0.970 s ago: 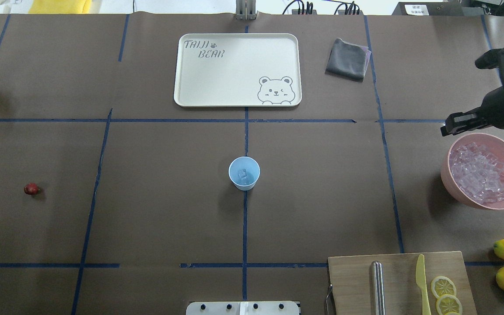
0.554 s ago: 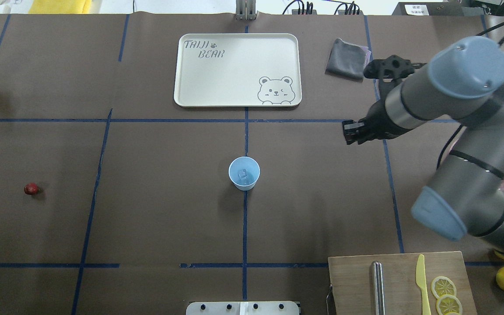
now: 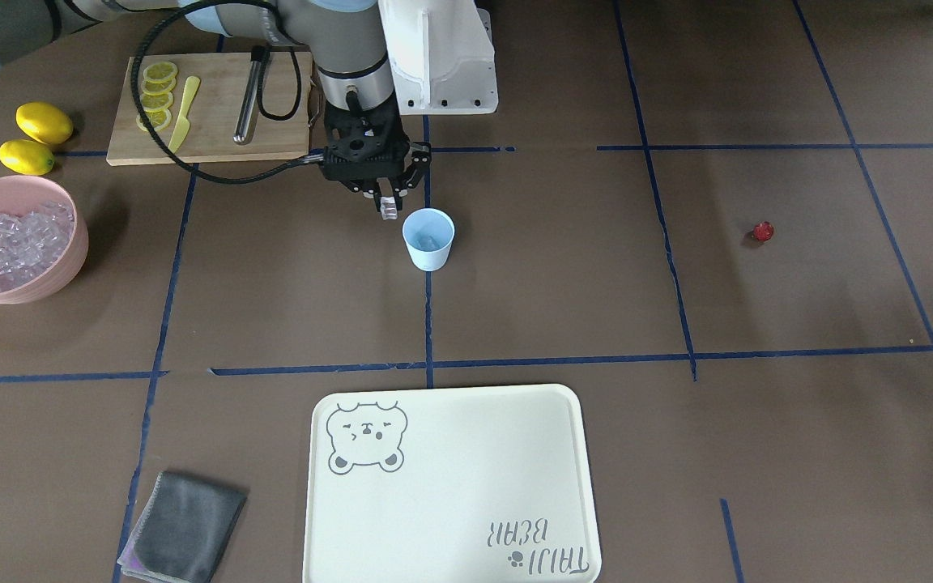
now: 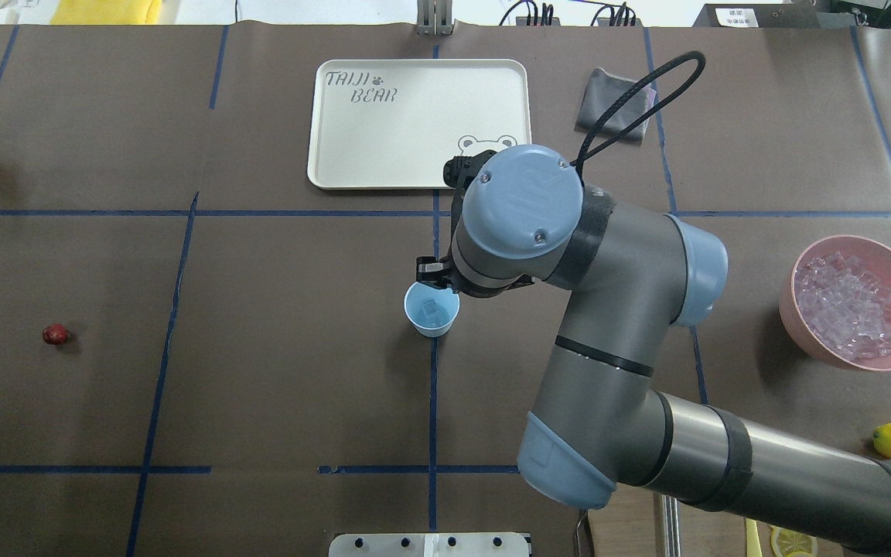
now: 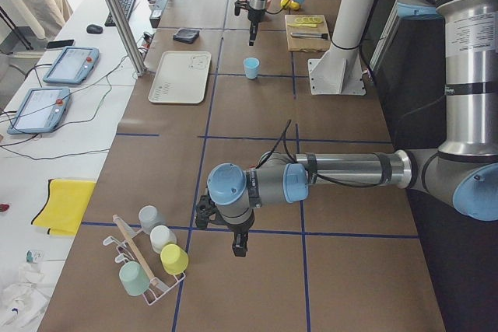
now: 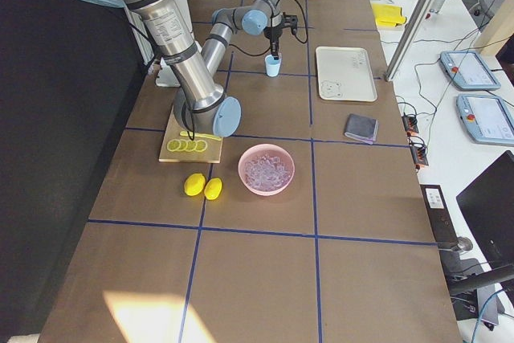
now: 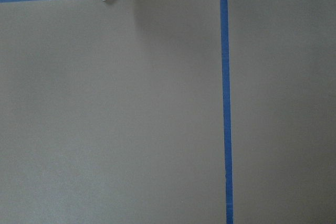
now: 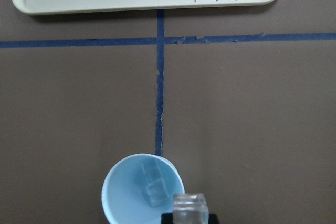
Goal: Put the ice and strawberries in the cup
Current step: 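Carry the ice cube over the light-blue cup, then open the right gripper to release the ice cube into the cup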
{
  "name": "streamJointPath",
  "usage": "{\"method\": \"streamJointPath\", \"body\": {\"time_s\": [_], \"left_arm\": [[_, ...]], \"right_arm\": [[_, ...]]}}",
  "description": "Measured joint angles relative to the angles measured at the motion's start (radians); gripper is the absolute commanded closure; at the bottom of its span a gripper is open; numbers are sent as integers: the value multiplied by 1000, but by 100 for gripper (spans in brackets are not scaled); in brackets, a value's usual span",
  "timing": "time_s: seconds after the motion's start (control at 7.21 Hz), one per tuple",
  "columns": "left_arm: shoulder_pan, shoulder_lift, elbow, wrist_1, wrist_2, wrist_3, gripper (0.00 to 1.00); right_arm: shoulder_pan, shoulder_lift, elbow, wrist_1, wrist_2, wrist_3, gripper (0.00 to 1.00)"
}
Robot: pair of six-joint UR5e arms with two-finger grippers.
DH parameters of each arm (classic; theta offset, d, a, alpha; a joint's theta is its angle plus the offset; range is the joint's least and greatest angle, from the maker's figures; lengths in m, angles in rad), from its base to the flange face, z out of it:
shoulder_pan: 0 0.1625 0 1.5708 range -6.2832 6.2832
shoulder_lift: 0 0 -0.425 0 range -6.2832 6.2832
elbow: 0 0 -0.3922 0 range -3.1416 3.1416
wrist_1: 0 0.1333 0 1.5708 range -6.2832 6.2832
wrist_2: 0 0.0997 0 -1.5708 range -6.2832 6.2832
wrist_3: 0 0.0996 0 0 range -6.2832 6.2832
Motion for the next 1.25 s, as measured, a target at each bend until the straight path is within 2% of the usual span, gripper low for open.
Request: {"method": "streamJointPath", "body": {"time_s": [0.69, 0.83, 0.97, 1.25], "left_arm": [[0, 1, 0, 3, 0, 0, 0], [0, 2, 0, 3, 0, 0, 0], [0, 1, 0, 3, 0, 0, 0], [0, 2, 0, 3, 0, 0, 0]], "right_arm": [[-37, 29, -26, -1, -39, 16, 96], [-38, 32, -28, 0, -41, 16, 81], [-38, 39, -35, 0, -45, 16, 2], [-39, 58, -60, 0, -57, 8, 0]]}}
